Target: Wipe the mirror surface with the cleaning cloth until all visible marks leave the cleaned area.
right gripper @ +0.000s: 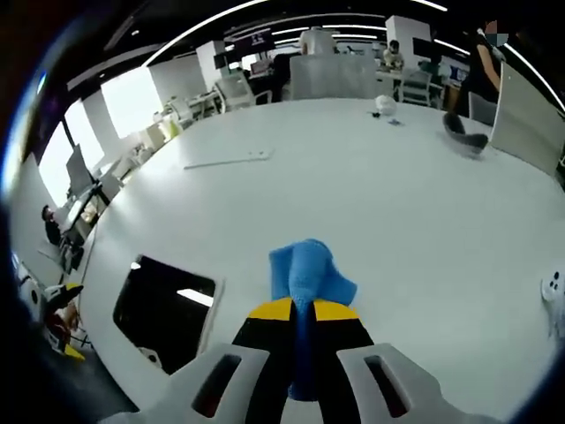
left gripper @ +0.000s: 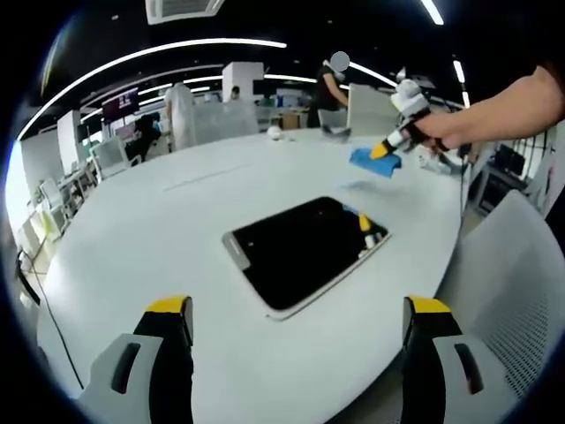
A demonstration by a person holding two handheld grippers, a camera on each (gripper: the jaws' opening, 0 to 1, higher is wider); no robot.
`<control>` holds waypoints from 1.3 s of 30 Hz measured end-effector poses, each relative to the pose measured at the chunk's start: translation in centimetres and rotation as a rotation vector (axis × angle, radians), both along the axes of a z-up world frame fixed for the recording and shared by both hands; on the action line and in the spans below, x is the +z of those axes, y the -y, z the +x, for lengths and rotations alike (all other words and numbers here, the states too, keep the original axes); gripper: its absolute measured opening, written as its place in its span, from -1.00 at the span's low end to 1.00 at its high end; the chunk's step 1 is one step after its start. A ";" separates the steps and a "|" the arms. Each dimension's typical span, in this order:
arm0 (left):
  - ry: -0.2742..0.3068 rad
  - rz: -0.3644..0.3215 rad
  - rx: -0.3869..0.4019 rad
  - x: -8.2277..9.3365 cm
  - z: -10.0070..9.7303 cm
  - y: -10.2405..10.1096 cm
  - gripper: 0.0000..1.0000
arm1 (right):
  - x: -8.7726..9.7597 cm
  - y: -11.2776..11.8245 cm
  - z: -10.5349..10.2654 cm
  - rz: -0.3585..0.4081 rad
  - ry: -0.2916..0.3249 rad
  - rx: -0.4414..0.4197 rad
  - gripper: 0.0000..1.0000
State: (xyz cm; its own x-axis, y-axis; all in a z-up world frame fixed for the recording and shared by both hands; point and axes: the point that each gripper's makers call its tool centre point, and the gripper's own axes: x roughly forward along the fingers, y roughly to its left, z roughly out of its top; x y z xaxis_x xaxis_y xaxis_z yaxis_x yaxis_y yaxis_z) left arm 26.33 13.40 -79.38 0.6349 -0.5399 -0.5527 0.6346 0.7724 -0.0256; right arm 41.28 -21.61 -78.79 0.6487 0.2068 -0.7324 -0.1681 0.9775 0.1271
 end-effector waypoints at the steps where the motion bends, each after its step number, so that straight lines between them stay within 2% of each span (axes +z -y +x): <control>1: 0.000 -0.001 0.000 0.0 0.0 0.0 0.99 | -0.2 -0.1 0.0 -0.002 -0.003 0.000 -0.97; 9: 0.002 -0.004 0.007 0.1 0.0 -0.1 0.99 | -1.2 -1.6 -0.6 -0.006 -0.027 0.005 -0.97; 28: -0.010 -0.006 -0.017 0.0 -0.2 0.3 0.99 | -4.1 -8.1 -1.1 0.028 -0.084 0.019 -0.97; 32: -0.015 -0.008 -0.013 -0.1 -0.2 0.2 0.99 | -4.2 -9.4 -1.1 0.044 -0.095 0.017 -0.97; 39: -0.013 -0.015 -0.011 -0.1 -0.2 0.3 0.99 | -5.3 -11.7 -1.3 0.039 -0.116 0.039 -0.97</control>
